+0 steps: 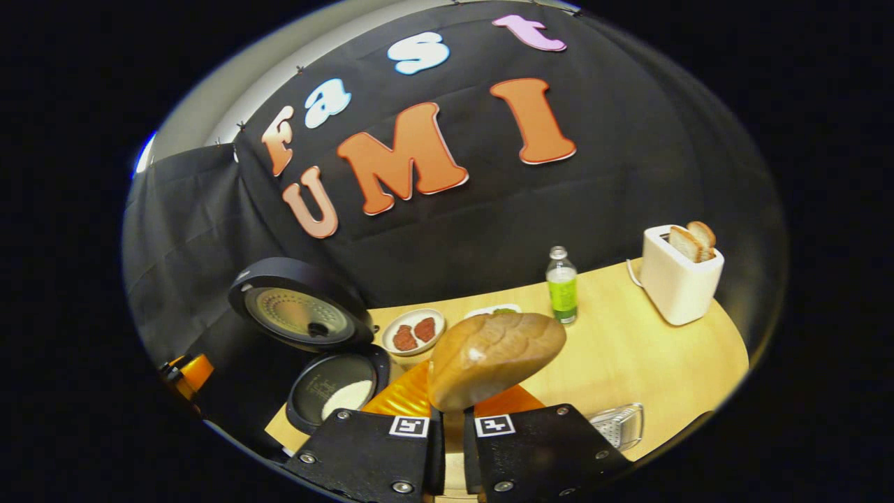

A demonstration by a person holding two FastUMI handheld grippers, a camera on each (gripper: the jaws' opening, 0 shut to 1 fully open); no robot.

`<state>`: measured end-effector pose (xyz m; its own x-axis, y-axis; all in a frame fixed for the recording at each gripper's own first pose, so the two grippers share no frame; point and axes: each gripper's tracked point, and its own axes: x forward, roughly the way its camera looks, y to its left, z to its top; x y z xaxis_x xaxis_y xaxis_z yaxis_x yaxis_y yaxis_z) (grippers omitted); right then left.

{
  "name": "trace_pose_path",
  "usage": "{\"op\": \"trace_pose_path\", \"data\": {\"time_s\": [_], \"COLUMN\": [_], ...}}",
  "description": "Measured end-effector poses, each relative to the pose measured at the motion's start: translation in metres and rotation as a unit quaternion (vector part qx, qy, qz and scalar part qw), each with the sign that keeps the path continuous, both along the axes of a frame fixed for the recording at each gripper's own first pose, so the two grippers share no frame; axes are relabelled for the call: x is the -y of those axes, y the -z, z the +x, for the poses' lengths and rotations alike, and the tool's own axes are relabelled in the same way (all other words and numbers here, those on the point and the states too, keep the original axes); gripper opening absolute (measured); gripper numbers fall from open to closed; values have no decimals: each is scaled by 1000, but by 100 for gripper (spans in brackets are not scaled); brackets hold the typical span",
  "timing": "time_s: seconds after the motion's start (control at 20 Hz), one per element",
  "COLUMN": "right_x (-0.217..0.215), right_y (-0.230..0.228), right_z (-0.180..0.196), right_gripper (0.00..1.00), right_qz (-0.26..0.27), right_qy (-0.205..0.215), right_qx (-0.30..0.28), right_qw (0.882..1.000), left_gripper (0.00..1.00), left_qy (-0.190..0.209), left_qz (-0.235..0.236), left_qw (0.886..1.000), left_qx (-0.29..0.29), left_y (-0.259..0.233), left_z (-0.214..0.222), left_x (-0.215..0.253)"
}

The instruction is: Close the left gripper, press the button to open the rice cooker; take a wooden spoon from the chopstick holder with the right hand, scoop a spoonful of rice and pour it into the rice cooker, then put the wooden spoon back into the chopstick holder.

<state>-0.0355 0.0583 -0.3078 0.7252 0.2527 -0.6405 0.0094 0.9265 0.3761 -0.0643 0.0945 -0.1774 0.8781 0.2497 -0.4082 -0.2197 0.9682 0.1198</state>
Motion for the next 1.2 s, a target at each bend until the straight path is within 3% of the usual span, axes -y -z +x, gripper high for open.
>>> {"op": "trace_pose_path", "data": {"time_s": [0.35, 0.4, 0.45, 0.5, 0.6, 0.75, 0.8, 0.85, 0.9, 0.95, 1.0, 1.05, 1.1, 1.15, 1.2], "right_x": [88, 96, 104, 110, 123, 134, 137, 139, 138, 137, 136, 135, 134, 132, 130], "right_y": [24, 28, 33, 38, 47, 64, 73, 80, 87, 93, 98, 104, 110, 114, 117], "right_z": [-26, -28, -31, -35, -37, -44, -48, -50, -52, -54, -56, -57, -58, -61, -62], "right_gripper": [10, 10, 10, 10, 11, 11, 11, 11, 11, 12, 12, 13, 13, 14, 15], "right_qz": [-42, -48, -51, -54, -58, -64, -67, -65, -61, -57, -55, -55, -55, -53, -47], "right_qy": [60, 64, 68, 72, 83, 86, 87, 89, 89, 89, 87, 84, 81, 78, 75], "right_qx": [-32, -34, -40, -46, -50, -65, -72, -80, -87, -92, -97, -102, -106, -113, -118], "right_qw": [997, 996, 996, 995, 994, 992, 991, 991, 990, 990, 990, 990, 990, 989, 989], "left_gripper": [100, 94, 94, 100, 100, 100, 94, 100, 100, 94, 100, 94, 100, 100, 94], "left_qy": [30, 31, 31, 31, 34, 39, 41, 42, 41, 40, 39, 39, 41, 43, 46], "left_qz": [-19, -22, -23, -22, -16, -7, -8, -11, -13, -13, -10, -8, -5, -3, 0], "left_qw": [999, 999, 999, 999, 999, 999, 999, 999, 999, 999, 999, 999, 999, 999, 999], "left_qx": [-2, -3, -3, -3, -3, -3, -3, -4, -4, -5, -4, -2, -1, 2, 4], "left_y": [-1, -2, -3, -3, -6, -10, -11, -12, -12, -15, -16, -19, -21, -24, -27], "left_z": [18, 20, 21, 23, 25, 29, 30, 30, 31, 32, 34, 36, 48, 51, 54], "left_x": [35, 37, 39, 40, 42, 47, 48, 50, 51, 51, 50, 50, 54, 55, 56]}}
